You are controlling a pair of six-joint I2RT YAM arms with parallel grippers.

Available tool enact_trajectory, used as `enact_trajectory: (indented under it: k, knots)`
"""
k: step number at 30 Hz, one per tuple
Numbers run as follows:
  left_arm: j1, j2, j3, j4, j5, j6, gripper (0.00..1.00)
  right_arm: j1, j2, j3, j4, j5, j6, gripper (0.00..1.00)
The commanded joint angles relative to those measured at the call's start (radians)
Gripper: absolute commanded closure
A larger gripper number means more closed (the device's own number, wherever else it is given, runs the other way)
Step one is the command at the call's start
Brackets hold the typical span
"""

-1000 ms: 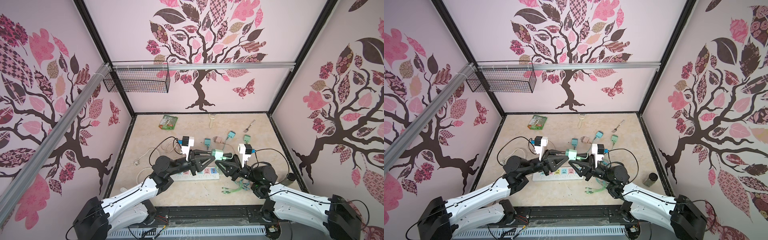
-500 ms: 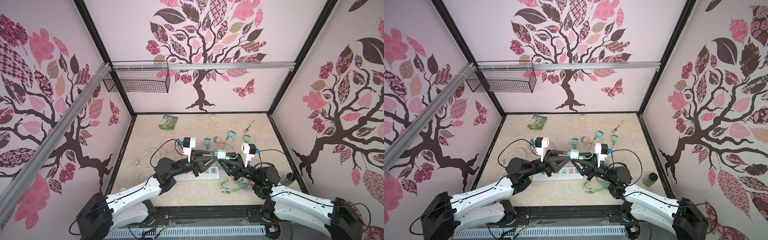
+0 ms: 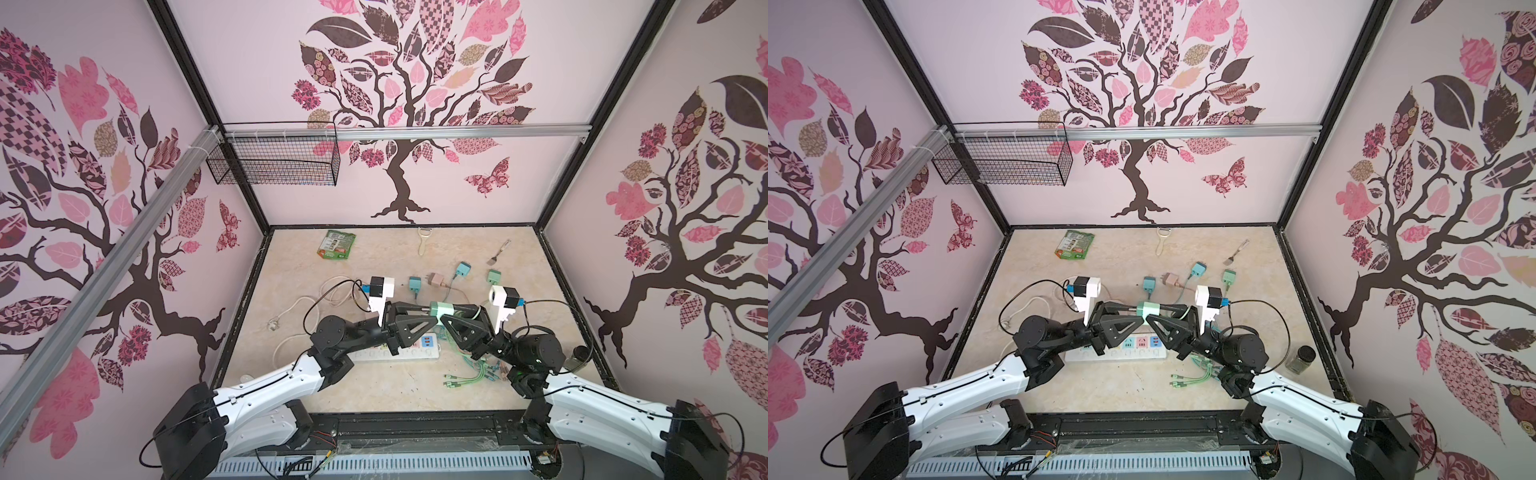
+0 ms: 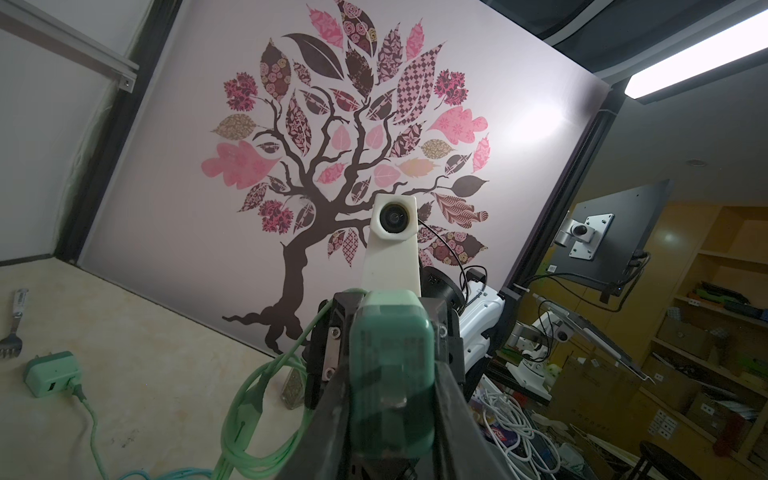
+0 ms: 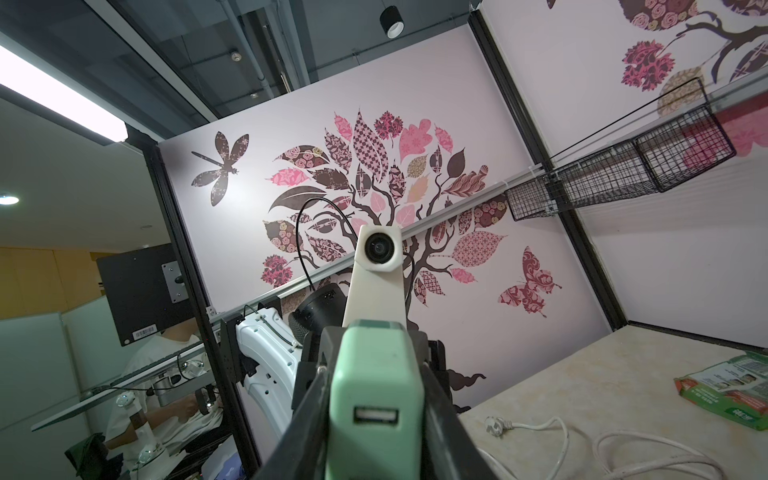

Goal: Insert the plug

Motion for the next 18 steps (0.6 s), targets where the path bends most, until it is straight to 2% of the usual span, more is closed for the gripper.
enact_trajectory:
  k: [1,9,12,16,18]
  knots:
    - [-0.008,0.011,-0.011,-0.009,0.011,0.003,1.0,-0.005,-0.017,0.022,0.04,-0.001,-0.006,0.7]
    - [-0.007,-0.013,0.008,-0.109,-0.03,0.032,0.98,-0.004,-0.022,0.03,-0.001,0.009,-0.015,0.76]
    - [-0.006,-0.039,0.009,-0.16,-0.045,0.054,0.87,-0.005,-0.034,0.03,-0.029,0.021,-0.024,0.76]
    - [-0.007,-0.094,0.0,-0.244,-0.073,0.093,0.56,-0.005,-0.06,0.042,-0.112,0.05,-0.06,0.76]
    - [-0.007,-0.129,-0.009,-0.291,-0.092,0.111,0.44,-0.004,-0.078,0.048,-0.171,0.08,-0.085,0.77]
